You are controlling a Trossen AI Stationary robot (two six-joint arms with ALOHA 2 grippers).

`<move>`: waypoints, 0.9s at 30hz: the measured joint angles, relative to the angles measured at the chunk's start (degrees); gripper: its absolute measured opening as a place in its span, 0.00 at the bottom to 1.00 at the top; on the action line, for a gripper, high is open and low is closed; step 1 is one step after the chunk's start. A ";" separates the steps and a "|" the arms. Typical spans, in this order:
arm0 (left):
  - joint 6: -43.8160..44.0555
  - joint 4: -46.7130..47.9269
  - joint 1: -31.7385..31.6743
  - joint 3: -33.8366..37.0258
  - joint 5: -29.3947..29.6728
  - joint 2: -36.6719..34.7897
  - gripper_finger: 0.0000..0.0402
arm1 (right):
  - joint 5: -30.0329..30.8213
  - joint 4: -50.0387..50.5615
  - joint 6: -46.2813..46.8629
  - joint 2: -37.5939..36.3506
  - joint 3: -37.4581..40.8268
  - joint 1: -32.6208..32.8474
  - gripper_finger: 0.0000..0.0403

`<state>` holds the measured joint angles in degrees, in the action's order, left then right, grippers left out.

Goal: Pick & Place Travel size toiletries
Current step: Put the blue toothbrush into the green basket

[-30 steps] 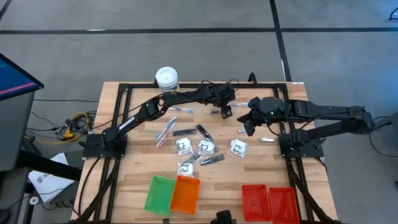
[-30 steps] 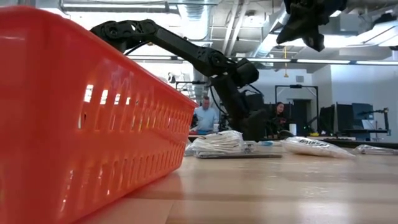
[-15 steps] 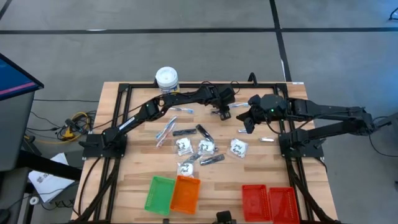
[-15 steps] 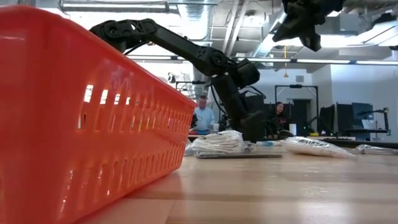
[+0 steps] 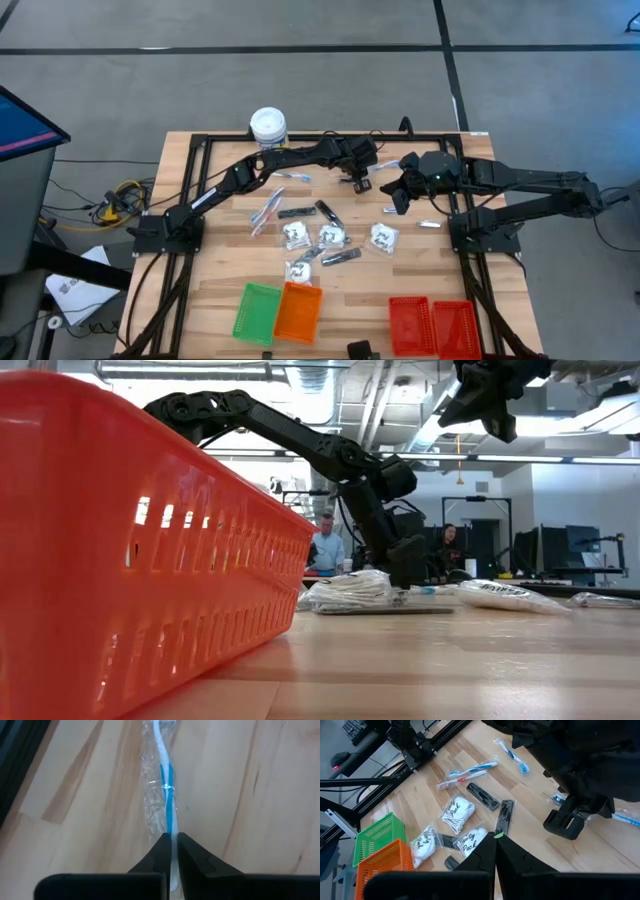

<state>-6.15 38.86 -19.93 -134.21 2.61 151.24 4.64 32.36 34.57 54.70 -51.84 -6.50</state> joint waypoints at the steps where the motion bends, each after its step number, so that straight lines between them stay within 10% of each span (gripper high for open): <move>1: 0.48 -0.01 0.02 0.01 -0.01 -0.30 0.02 | -0.26 -0.12 0.07 0.00 -0.01 0.00 0.00; 27: 16.40 -4.43 -1.43 1.52 -1.85 -11.47 0.00 | -0.35 -2.82 0.78 -2.73 -0.01 0.74 0.00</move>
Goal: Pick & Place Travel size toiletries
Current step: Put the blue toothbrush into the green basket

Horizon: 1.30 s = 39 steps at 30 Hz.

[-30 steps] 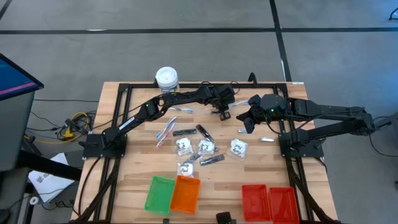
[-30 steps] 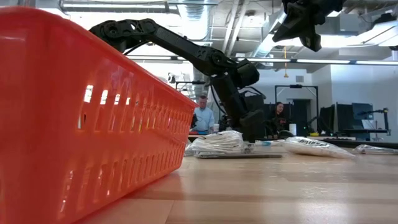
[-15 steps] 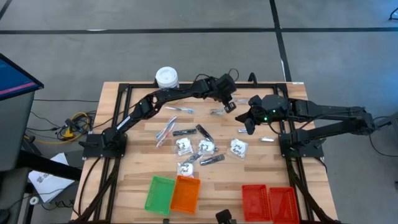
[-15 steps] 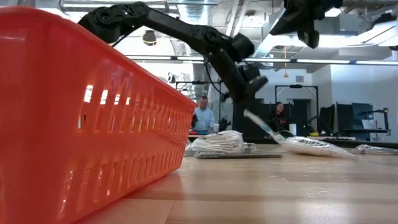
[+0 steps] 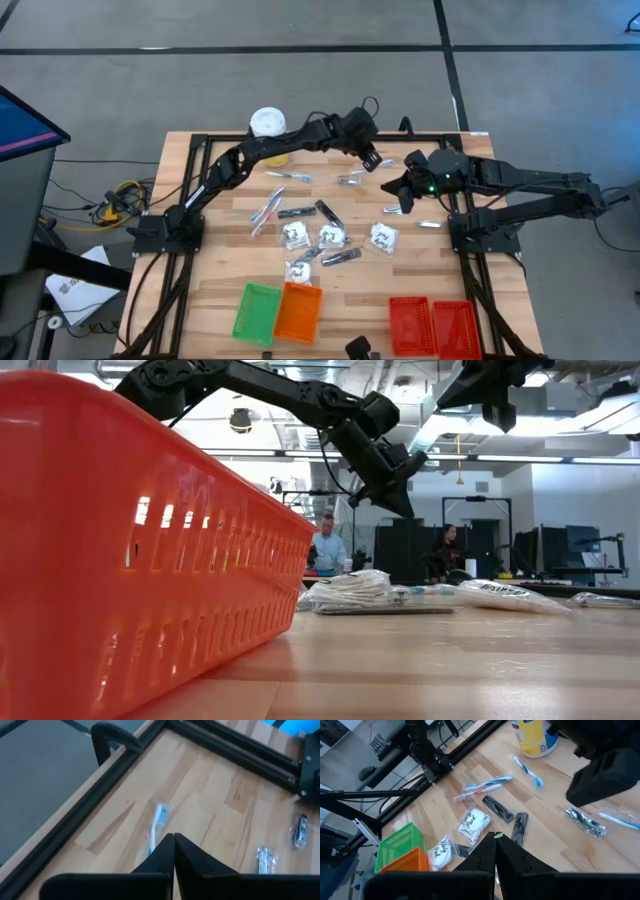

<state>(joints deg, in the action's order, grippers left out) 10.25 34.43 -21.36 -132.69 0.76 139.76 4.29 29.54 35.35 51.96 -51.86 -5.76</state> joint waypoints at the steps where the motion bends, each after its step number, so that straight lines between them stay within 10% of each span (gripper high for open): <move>1: 0.57 -1.19 -0.06 0.84 -0.24 0.21 0.00 | 0.01 0.00 0.11 0.01 0.00 0.00 0.00; 20: 11.23 -7.70 -0.81 7.33 0.08 3.75 0.55 | 0.00 -0.12 1.77 0.02 0.00 0.00 0.00; 39: 15.26 -1.16 0.60 4.90 -5.49 8.70 0.52 | -1.51 -0.76 2.34 0.02 0.00 -0.29 0.00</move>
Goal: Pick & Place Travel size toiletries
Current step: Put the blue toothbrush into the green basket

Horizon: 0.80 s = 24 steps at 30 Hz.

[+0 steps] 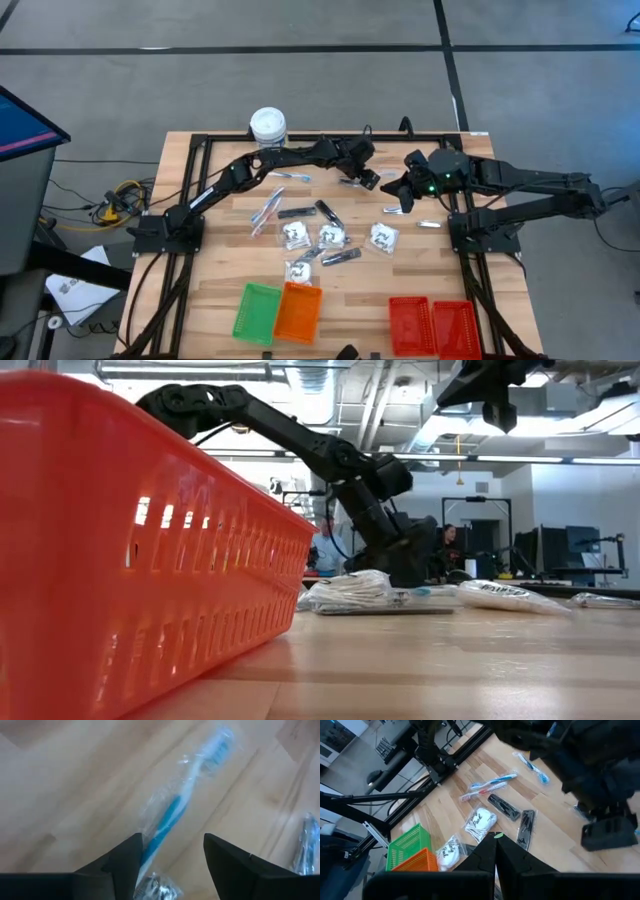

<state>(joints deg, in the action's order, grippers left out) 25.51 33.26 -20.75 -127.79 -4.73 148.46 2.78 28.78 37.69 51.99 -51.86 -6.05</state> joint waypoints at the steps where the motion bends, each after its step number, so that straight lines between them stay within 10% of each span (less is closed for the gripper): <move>1: -0.03 0.07 -0.06 0.00 -0.22 0.00 0.52 | -0.02 -0.31 -0.05 0.00 0.00 -0.19 0.00; 24: -10.02 2.39 7.00 -0.06 4.07 -6.28 0.48 | -0.07 -0.51 -0.17 0.00 -0.04 -0.40 0.00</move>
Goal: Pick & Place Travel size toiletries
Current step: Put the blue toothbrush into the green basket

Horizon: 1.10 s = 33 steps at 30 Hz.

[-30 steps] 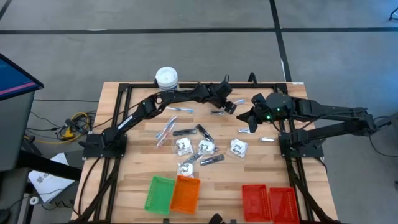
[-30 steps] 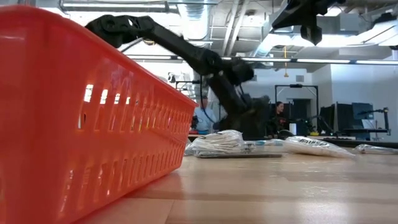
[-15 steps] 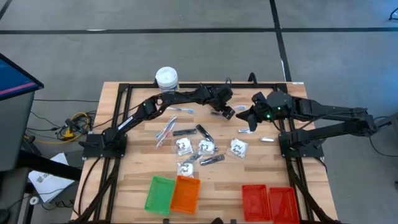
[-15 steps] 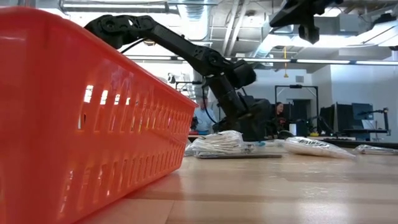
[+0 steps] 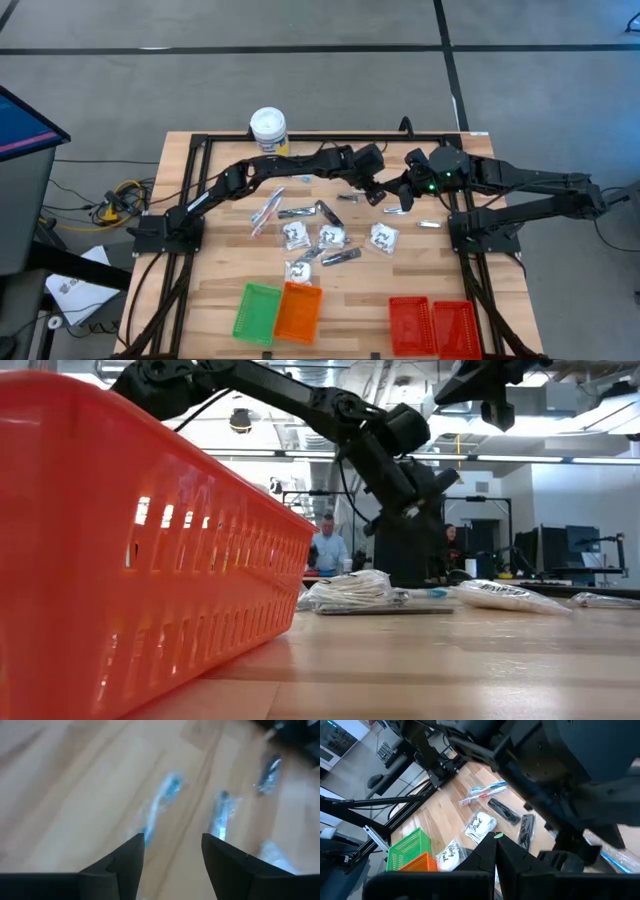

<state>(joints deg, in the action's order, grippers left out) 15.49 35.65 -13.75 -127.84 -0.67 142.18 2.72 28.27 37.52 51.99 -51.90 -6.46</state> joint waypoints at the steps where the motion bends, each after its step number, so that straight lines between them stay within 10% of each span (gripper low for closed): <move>1: -1.35 -0.53 0.01 0.03 1.08 -0.07 0.48 | -0.13 0.00 0.00 0.00 0.00 0.00 0.00; 22: -4.39 -5.93 1.37 15.09 2.83 -0.04 0.63 | -1.39 0.02 0.00 0.02 0.00 0.00 0.00; 33: -2.77 -2.48 1.74 15.19 2.03 0.18 0.18 | -1.44 0.02 1.37 0.01 0.00 0.06 0.00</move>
<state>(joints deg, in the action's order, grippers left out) 12.71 33.17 -12.01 -112.65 1.36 142.37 1.28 28.29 38.89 52.00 -51.90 -6.39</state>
